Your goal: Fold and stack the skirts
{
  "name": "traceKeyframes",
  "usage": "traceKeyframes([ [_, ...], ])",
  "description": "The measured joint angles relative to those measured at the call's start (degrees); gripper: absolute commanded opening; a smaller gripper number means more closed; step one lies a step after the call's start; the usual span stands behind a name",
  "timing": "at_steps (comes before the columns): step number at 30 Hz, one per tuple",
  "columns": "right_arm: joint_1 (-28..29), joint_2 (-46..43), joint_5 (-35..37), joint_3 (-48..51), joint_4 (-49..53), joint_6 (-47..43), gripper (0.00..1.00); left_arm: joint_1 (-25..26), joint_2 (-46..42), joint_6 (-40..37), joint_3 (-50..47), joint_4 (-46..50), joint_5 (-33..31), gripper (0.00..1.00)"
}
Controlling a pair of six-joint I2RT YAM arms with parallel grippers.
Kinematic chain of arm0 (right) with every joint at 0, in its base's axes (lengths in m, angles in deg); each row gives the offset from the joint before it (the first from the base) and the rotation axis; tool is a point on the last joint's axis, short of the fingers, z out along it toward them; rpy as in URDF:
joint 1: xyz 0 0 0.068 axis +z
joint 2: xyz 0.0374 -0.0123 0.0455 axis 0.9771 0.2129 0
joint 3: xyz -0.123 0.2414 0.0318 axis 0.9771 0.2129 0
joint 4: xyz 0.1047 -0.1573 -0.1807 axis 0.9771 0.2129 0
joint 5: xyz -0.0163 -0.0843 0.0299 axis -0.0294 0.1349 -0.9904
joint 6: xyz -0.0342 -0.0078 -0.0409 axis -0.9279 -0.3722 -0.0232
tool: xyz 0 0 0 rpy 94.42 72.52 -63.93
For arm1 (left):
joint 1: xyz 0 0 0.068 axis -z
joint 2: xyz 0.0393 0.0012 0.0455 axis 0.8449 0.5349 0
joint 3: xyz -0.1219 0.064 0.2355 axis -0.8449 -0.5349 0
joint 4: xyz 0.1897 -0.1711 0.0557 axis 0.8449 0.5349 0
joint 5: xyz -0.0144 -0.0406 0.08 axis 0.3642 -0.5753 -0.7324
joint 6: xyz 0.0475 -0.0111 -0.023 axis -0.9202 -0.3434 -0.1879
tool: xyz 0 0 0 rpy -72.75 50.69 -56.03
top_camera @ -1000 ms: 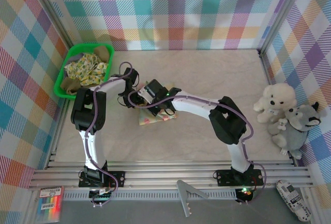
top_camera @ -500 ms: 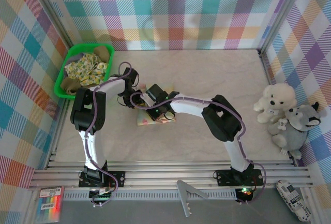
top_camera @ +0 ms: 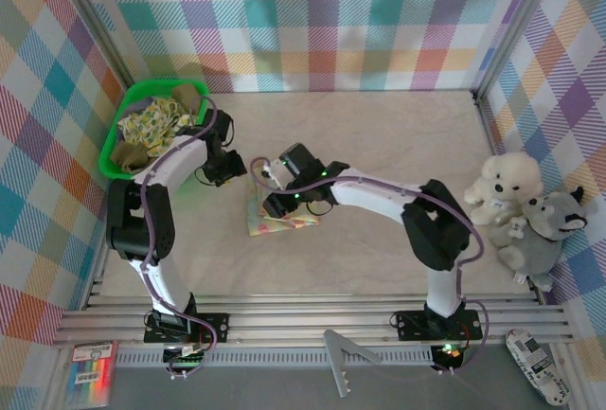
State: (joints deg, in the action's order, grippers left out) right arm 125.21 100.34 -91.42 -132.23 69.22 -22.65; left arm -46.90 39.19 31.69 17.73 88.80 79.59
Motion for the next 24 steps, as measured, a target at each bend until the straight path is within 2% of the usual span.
traceKeyframes([
  [3, -4.79, -2.69, 1.90, 0.90, -1.62, 3.32, 0.30, 0.90, -1.22, 1.81, -0.44, -1.73, 3.15, 0.40],
  [8, -14.47, -1.03, 2.47, 0.98, -2.32, 7.67, 0.11, 7.76, -1.25, 6.97, -1.86, -6.32, 7.76, 0.39],
  [10, -16.04, 0.83, 2.62, 0.55, -2.05, 8.26, 0.08, 10.73, -1.25, 9.40, -3.26, -9.46, 9.14, 0.40],
  [14, -15.37, 8.04, 0.76, -4.44, 0.13, 8.37, 0.00, 14.84, -0.35, 13.64, -6.78, -14.05, 10.03, 0.38],
  [19, -14.47, 16.15, -0.42, -11.10, 2.60, 10.49, 0.00, 14.29, 2.47, 15.98, -11.67, -16.76, 8.50, 0.38],
  [24, -14.36, 13.86, -0.11, -3.93, 1.42, 15.34, 0.00, 13.29, 3.02, 15.74, -14.34, -18.18, 8.35, 0.37],
])
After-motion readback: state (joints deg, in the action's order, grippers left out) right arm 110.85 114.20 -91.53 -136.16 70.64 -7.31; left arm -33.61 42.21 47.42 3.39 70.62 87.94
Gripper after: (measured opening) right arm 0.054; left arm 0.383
